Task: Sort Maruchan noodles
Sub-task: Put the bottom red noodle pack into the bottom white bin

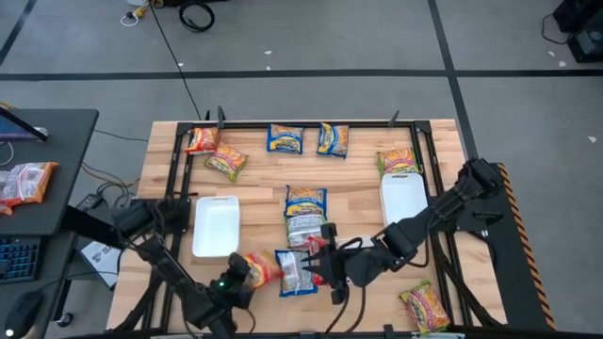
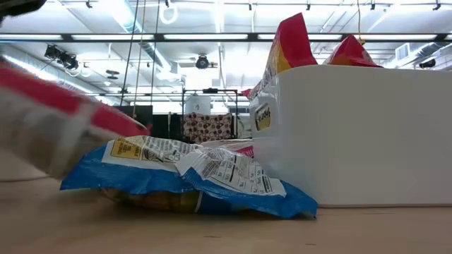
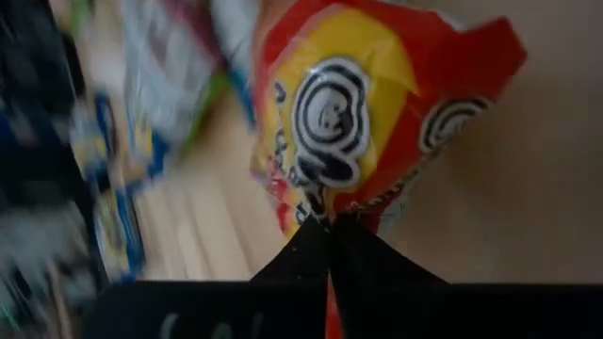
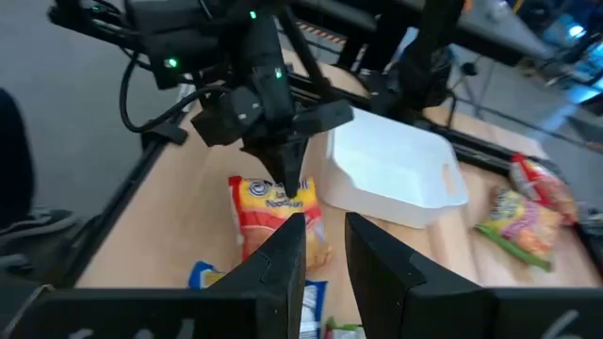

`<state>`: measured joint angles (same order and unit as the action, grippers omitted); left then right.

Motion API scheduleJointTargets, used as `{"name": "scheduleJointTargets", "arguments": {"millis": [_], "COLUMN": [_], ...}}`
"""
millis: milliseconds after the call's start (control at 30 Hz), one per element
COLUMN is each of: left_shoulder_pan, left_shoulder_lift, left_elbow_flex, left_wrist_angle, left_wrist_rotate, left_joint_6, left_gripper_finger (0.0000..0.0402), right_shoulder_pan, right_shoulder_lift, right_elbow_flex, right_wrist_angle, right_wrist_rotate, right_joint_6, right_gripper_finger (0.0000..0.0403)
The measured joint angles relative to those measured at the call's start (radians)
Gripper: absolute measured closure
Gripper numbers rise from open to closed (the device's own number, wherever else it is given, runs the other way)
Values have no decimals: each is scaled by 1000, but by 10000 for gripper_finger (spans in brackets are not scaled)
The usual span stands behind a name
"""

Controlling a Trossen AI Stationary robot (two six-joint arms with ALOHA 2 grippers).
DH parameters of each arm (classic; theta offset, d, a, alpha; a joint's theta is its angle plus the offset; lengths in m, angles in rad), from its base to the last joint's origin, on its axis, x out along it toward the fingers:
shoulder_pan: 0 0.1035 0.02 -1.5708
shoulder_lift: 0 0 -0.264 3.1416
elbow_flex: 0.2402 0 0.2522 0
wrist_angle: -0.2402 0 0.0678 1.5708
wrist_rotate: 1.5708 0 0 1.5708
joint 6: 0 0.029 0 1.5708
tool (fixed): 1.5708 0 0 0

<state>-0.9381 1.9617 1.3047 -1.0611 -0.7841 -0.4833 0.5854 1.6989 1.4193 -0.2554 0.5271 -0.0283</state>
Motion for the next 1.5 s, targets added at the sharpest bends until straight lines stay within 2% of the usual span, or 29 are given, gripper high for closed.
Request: {"name": "scheduleJointTargets", "arguments": {"millis": [100, 300, 433, 567, 667, 767, 933, 1067, 1233, 1367, 1433, 1500], "left_shoulder_pan": [25, 55, 78, 87, 81, 80, 96, 159, 280, 381, 416, 438], "left_shoulder_lift": [-5, -18, -52, -132, -199, -255, -288, -288, -289, -322, -352, -393], "left_elbow_flex": [85, 211, 266, 289, 290, 290, 290, 290, 304, 342, 344, 339], "left_wrist_angle": [-121, -193, -249, -289, -318, -375, -461, -459, -435, -417, -410, -397], "left_wrist_rotate": [91, 287, 342, 276, 208, 117, -55, -81, -56, -47, -64, -132], "left_joint_6": [-106, -216, -313, -485, -650, -822, -1066, -1129, -1126, -1052, -1022, -1025], "left_gripper_finger": [398, 400, 400, 401, 401, 401, 401, 401, 399, 399, 400, 400], "right_shoulder_pan": [17, 49, 74, 101, 133, 154, 161, 152, 82, 35, 41, 68], "right_shoulder_lift": [0, 0, 0, -1, -1, -1, -1, -1, -1, 0, -1, -1], "right_elbow_flex": [0, 0, 0, 0, 0, 0, 0, 0, 0, 0, 0, -5], "right_wrist_angle": [0, -44, -96, -179, -238, -288, -312, -313, -279, -208, -193, -185], "right_wrist_rotate": [26, 30, 30, 46, 109, 189, 218, 194, 85, 67, 108, 232], "right_joint_6": [-17, -33, -7, 52, 141, 304, 630, 785, 706, 532, 403, 330], "right_gripper_finger": [320, 310, 285, 253, 231, 222, 222, 218, 195, 171, 166, 167]}}
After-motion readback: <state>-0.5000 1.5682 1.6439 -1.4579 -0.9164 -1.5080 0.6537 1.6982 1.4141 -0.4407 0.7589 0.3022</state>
